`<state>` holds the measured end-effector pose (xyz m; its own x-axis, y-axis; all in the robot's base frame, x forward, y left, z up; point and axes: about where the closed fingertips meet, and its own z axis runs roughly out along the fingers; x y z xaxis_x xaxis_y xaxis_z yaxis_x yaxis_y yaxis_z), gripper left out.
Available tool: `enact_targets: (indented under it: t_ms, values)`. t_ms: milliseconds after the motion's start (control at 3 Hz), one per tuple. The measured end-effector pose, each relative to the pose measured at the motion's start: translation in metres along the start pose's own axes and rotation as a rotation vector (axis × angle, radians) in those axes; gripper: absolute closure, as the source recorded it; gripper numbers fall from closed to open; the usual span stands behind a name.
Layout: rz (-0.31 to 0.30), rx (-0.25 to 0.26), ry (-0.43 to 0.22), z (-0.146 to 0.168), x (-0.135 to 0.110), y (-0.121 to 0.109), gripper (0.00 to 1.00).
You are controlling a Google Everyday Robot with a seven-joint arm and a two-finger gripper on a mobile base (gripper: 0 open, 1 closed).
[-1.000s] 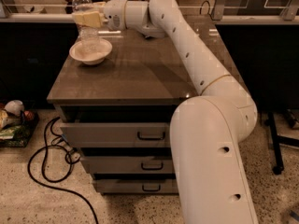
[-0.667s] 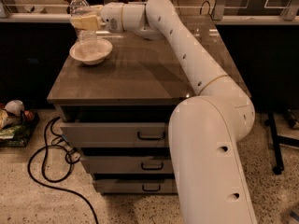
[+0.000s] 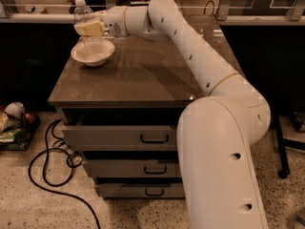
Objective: Place water bottle into paper bowl
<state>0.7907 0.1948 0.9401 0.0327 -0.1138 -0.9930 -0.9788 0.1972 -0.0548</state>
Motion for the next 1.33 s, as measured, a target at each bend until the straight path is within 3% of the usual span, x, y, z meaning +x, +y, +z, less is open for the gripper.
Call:
enact_targets:
  t_ms: [667, 1333]
  values:
    - [0.005, 0.009, -0.057, 0.009, 0.005, 0.001, 1.0]
    - [0.03, 0.017, -0.056, 0.01, 0.019, 0.002, 1.0]
